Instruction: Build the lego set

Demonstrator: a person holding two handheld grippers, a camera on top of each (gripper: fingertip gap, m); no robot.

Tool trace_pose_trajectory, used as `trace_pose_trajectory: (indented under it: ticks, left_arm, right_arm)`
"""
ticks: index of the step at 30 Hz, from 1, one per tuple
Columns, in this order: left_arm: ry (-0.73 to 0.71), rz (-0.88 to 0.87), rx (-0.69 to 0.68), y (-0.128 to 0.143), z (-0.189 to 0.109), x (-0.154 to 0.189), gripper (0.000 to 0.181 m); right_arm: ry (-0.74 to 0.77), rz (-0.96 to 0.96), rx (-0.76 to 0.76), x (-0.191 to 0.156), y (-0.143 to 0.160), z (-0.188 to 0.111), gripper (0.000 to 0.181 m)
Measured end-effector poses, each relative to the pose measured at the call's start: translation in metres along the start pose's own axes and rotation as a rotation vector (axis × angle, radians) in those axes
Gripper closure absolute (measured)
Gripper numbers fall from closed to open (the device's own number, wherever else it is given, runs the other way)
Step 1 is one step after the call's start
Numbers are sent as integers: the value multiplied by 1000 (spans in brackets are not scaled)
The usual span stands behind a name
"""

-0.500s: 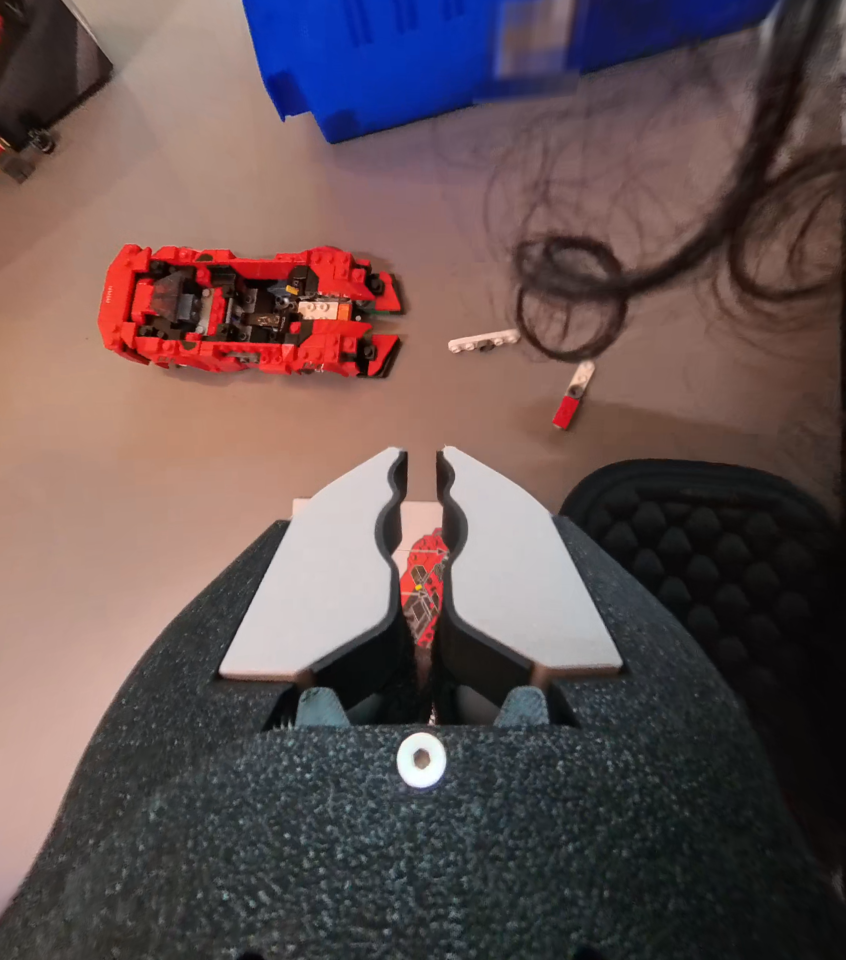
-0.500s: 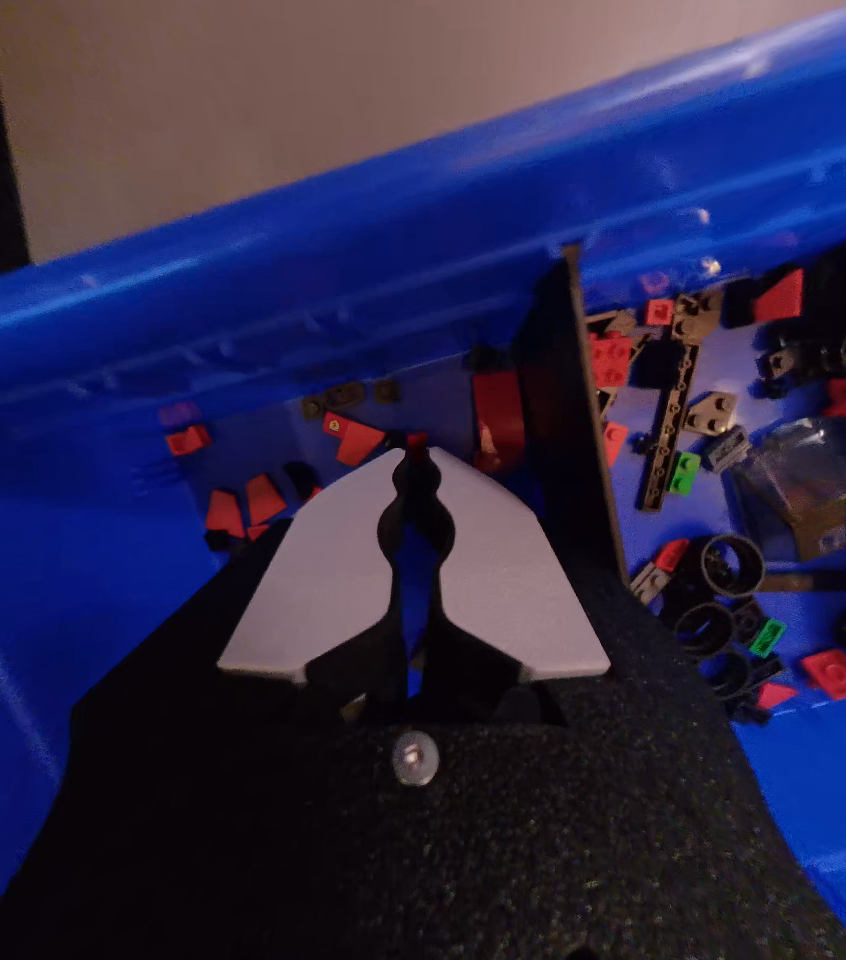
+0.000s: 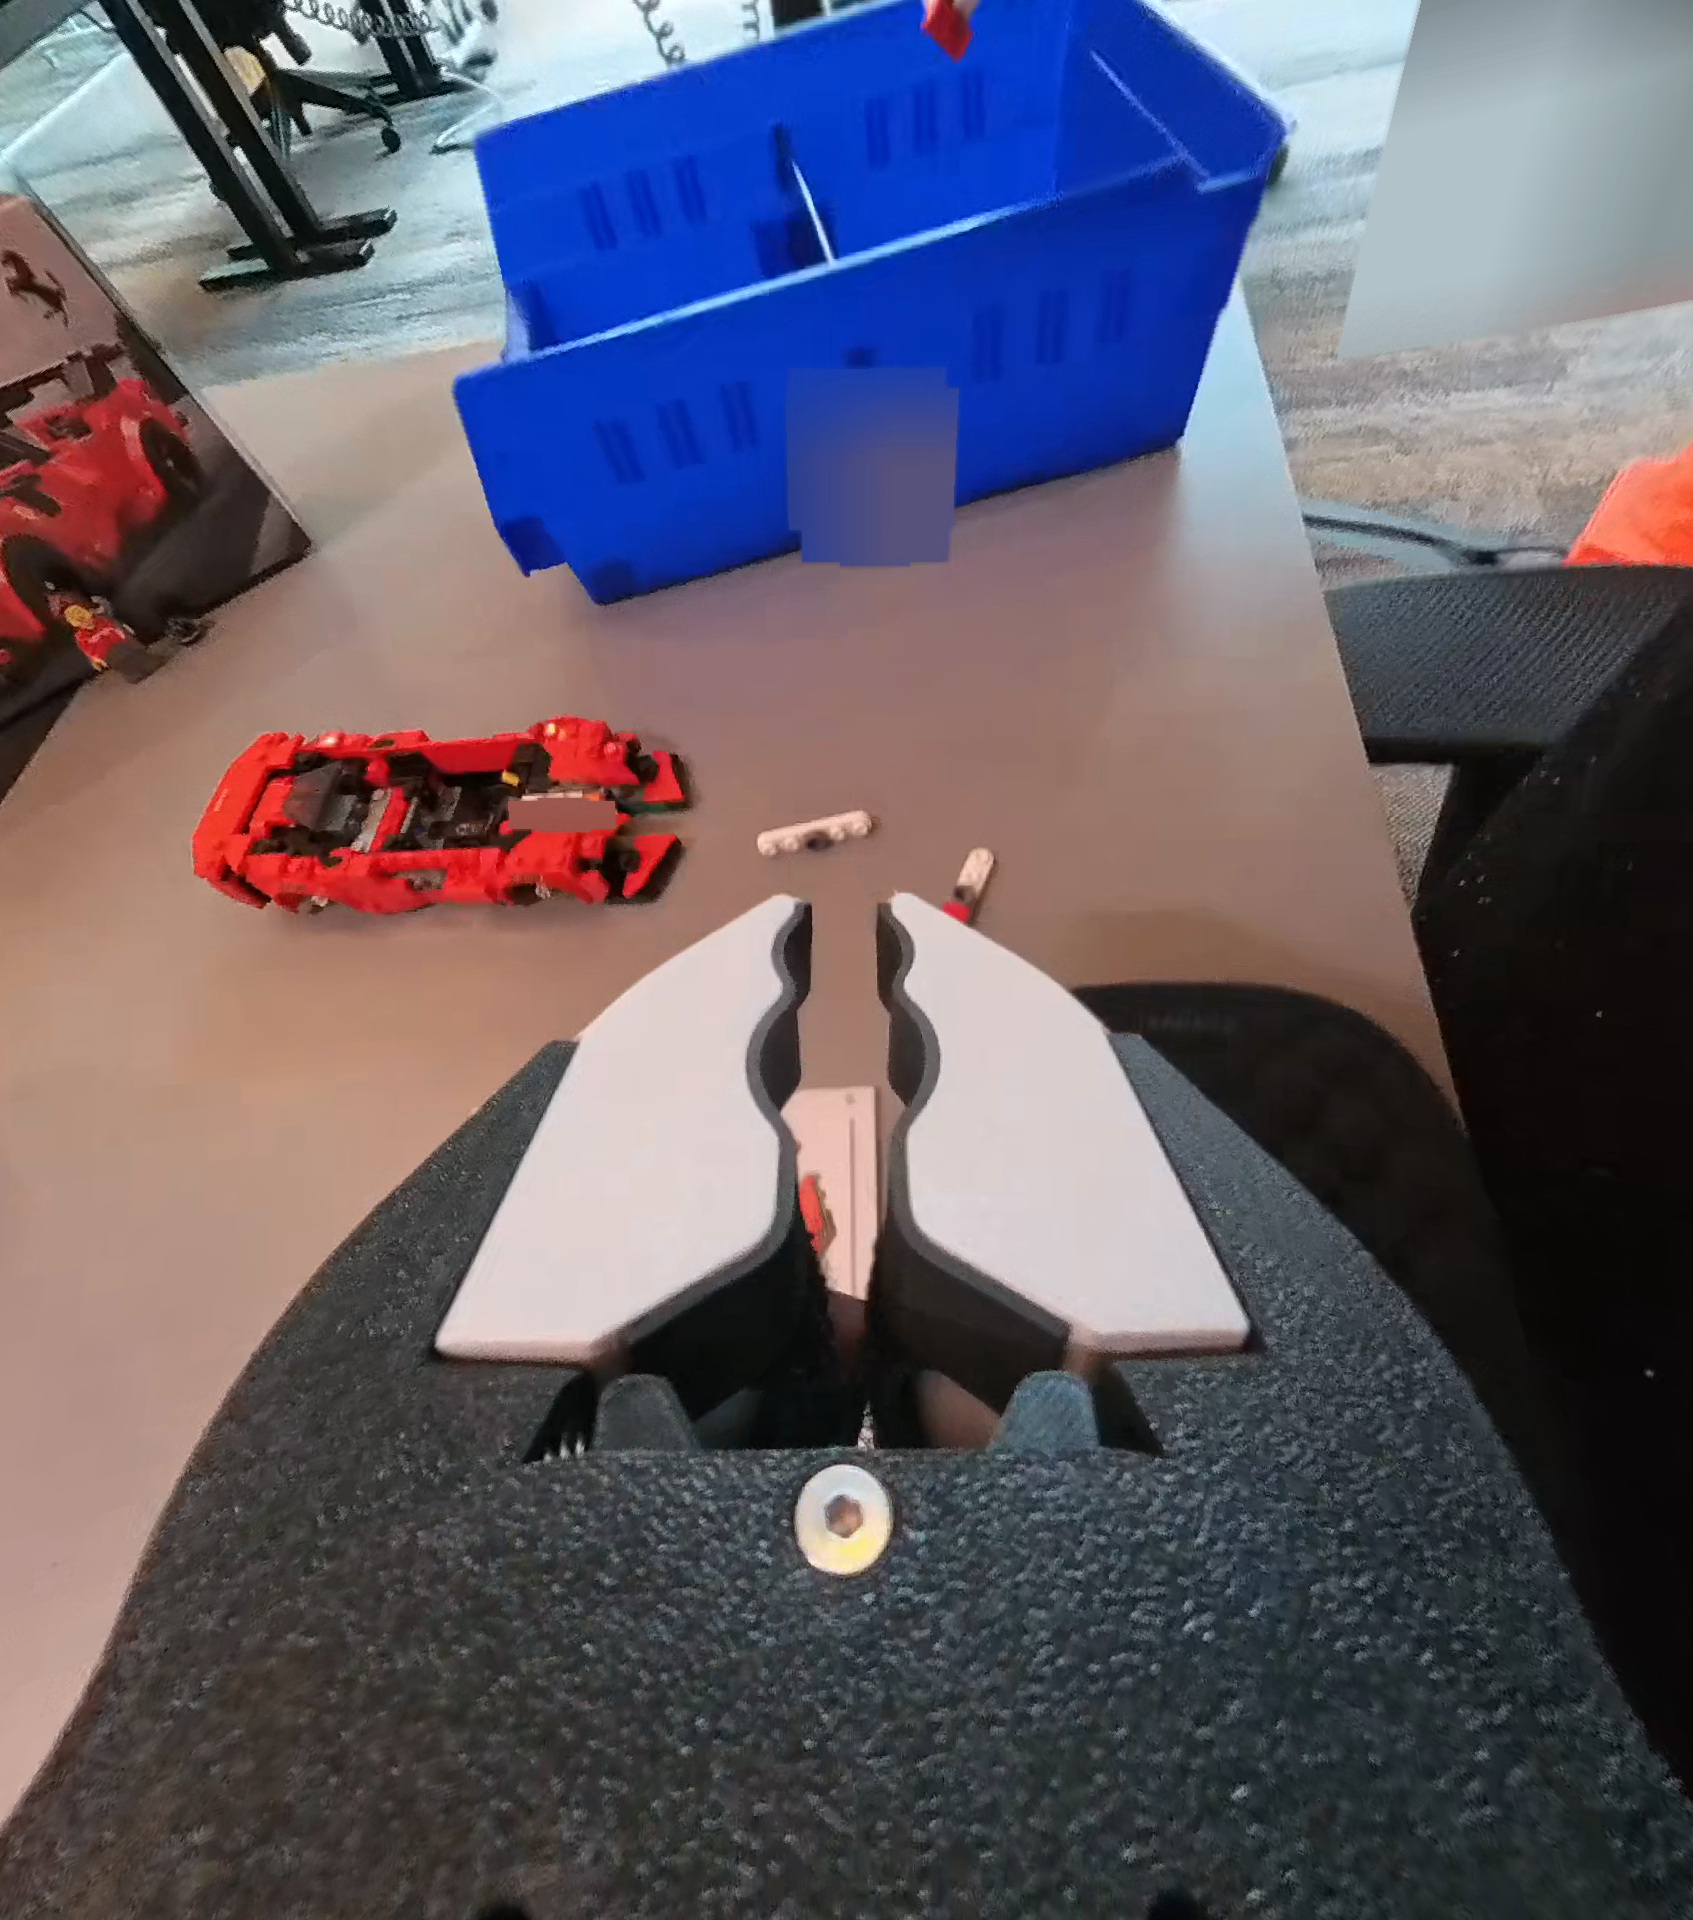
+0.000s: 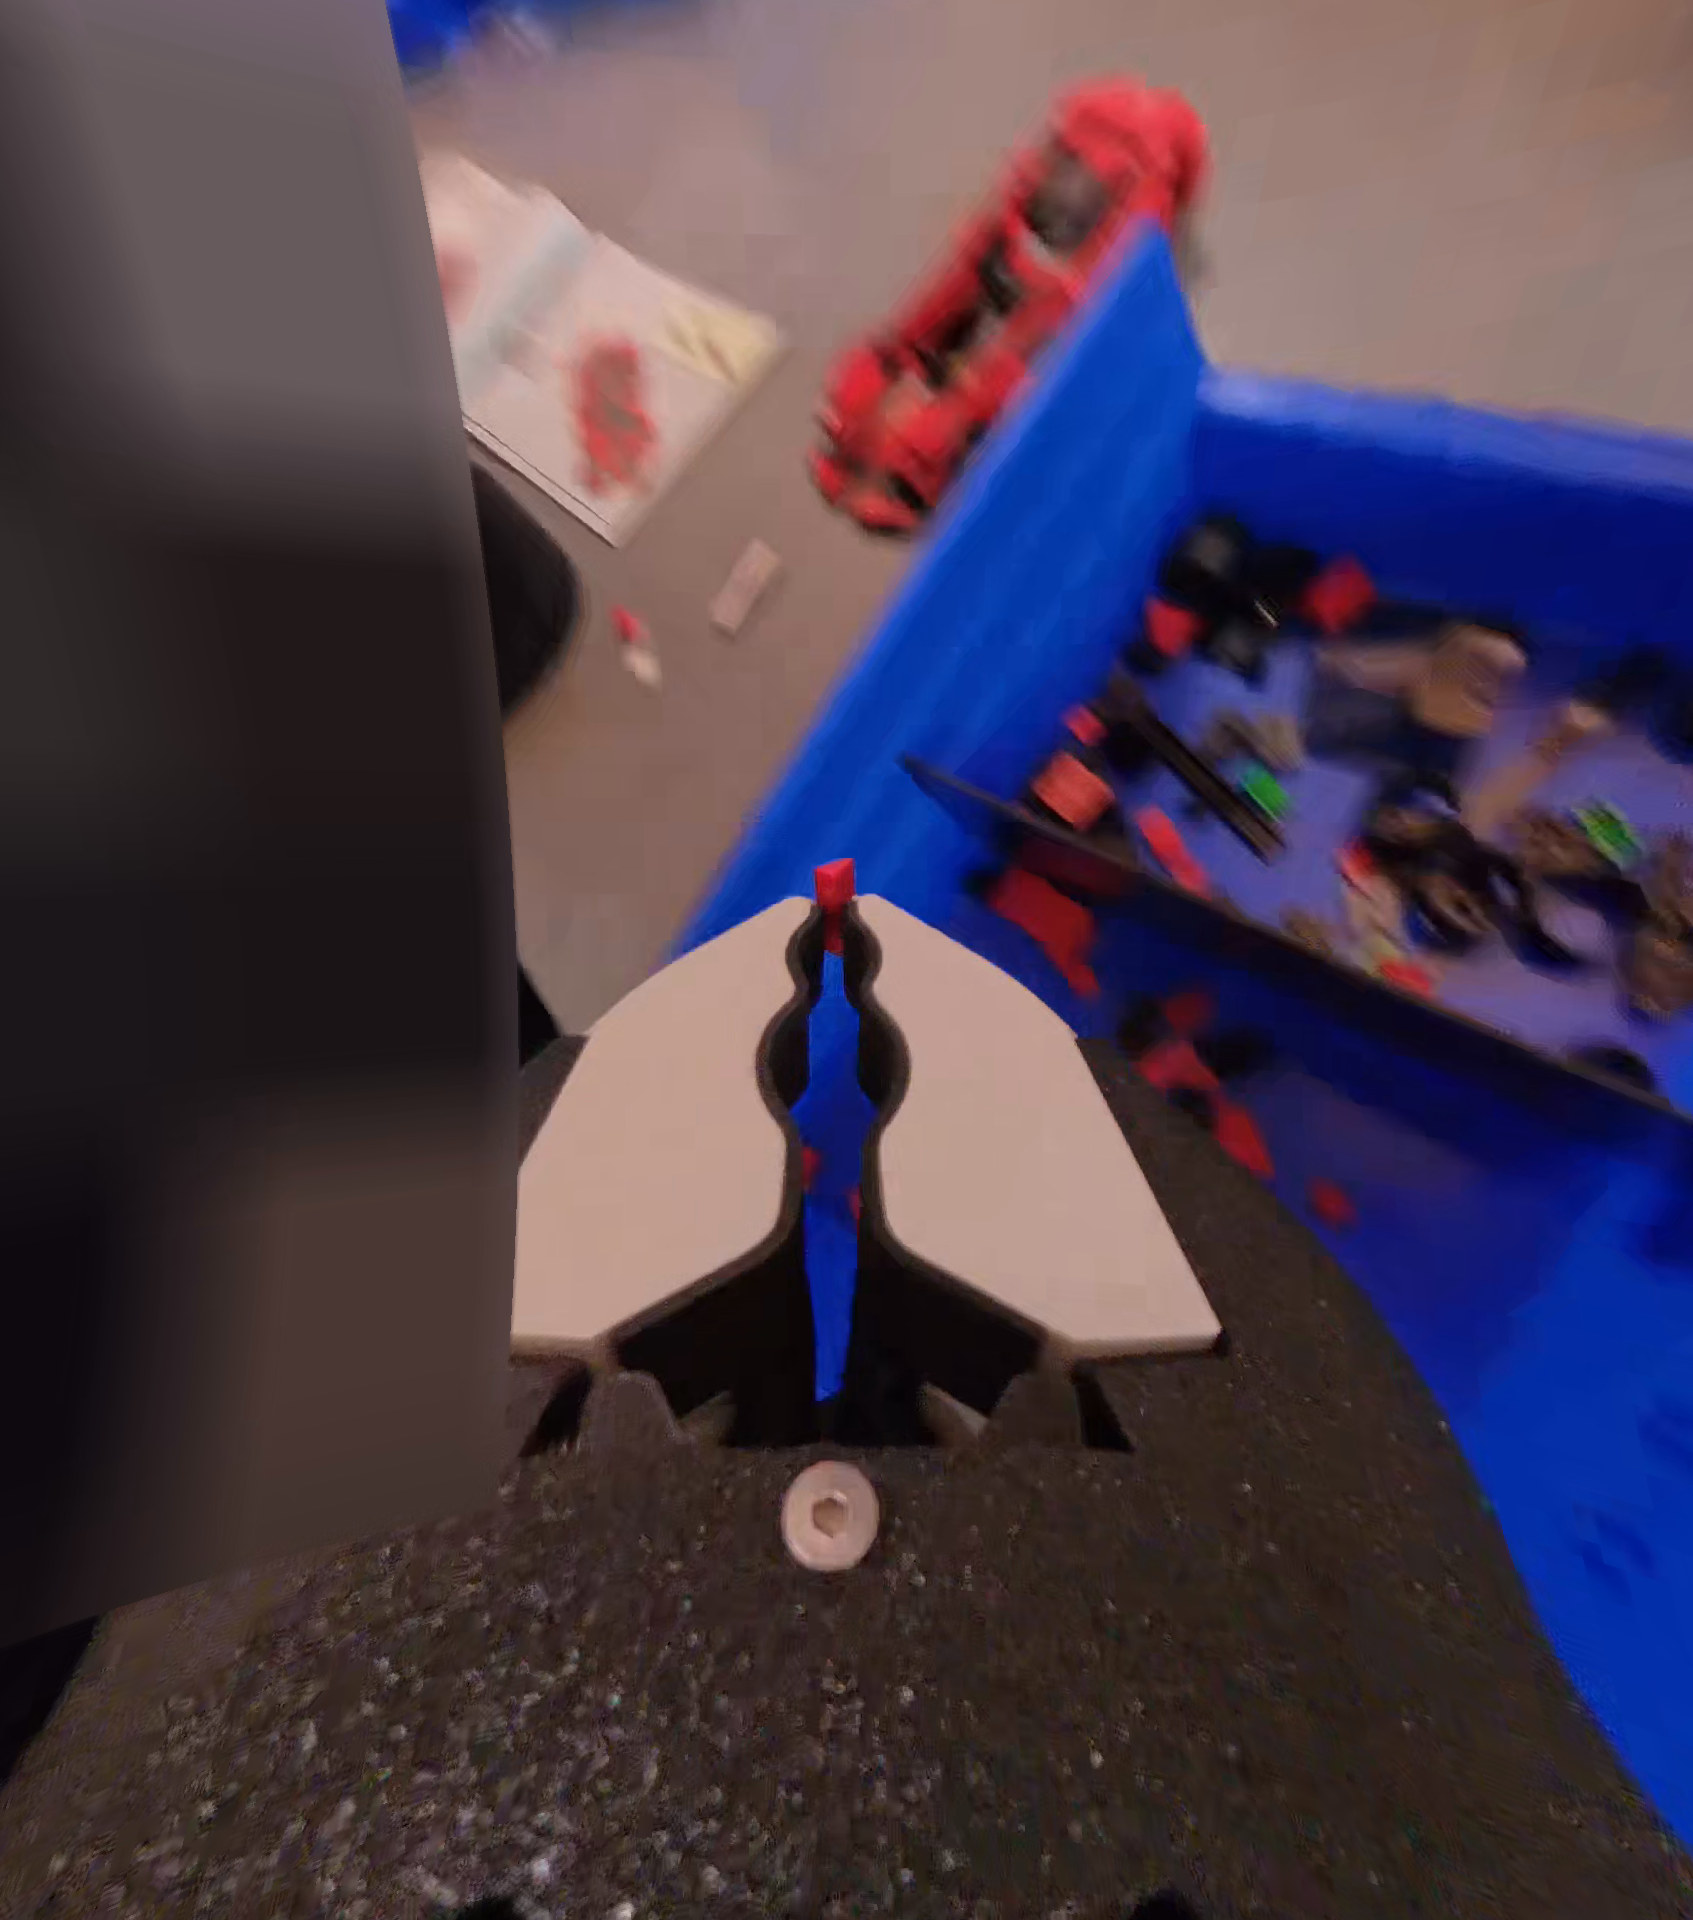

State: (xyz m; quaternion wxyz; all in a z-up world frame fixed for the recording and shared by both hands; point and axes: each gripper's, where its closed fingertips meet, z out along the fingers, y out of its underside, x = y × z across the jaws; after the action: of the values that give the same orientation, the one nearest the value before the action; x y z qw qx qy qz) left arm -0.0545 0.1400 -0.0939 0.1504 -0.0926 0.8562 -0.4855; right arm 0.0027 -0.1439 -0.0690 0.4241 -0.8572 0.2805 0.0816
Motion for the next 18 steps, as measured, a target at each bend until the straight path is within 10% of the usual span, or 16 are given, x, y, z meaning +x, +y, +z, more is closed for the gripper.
trace_pose_trajectory:
  ticks: [18]
  left_arm:
    - [-95, -105, -68, 24, 3, -44, 171]
  right_arm:
    - [245, -105, -487, 50, 65, -47, 154]
